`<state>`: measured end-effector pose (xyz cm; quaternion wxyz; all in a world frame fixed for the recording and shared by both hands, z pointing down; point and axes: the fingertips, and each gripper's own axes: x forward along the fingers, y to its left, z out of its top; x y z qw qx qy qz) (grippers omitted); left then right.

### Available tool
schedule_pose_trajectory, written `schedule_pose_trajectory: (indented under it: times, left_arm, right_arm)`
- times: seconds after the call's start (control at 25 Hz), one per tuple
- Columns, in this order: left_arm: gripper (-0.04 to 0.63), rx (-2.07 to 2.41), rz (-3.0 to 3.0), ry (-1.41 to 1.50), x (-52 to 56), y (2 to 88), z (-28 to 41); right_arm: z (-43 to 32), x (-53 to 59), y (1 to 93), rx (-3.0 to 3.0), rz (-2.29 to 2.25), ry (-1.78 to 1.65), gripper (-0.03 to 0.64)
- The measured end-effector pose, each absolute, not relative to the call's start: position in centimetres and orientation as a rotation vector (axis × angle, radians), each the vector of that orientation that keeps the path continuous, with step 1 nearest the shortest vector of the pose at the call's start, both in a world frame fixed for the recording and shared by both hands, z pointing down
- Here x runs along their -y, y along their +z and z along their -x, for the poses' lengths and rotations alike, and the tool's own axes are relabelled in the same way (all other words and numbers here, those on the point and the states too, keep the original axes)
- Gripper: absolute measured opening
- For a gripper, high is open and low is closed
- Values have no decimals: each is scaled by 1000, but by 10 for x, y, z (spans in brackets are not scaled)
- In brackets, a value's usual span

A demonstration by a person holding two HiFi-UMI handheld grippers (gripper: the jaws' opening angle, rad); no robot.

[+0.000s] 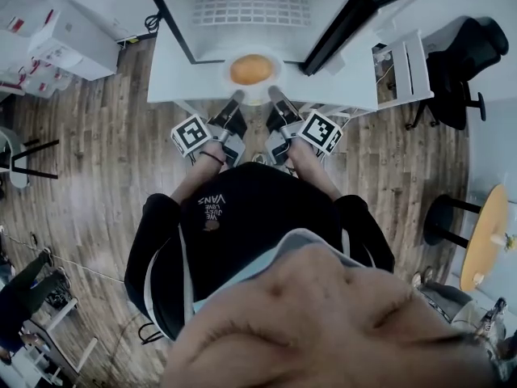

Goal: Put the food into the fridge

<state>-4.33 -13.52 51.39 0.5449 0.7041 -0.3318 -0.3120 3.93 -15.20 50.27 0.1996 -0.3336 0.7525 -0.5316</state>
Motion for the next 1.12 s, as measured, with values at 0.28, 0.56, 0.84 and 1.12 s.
schedule_pose_trajectory:
  times: [0.28, 0.56, 0.84, 1.12]
  left_arm:
    - [28, 817, -1657, -792, 150, 512, 32]
    - [28, 864, -1645, -816, 165, 513, 26]
    - [26, 868, -1637, -825, 174, 513, 31]
    - [26, 857, -1643, -802, 201, 511, 36]
  right_arm:
    - [-50, 170, 506, -2149, 901, -1513, 20]
    - [-56, 189, 504, -2177, 831, -1526, 20]
    - [-50, 199, 504, -2175, 811, -1531, 20]
    - [-47, 224, 504, -2160, 858, -1538, 20]
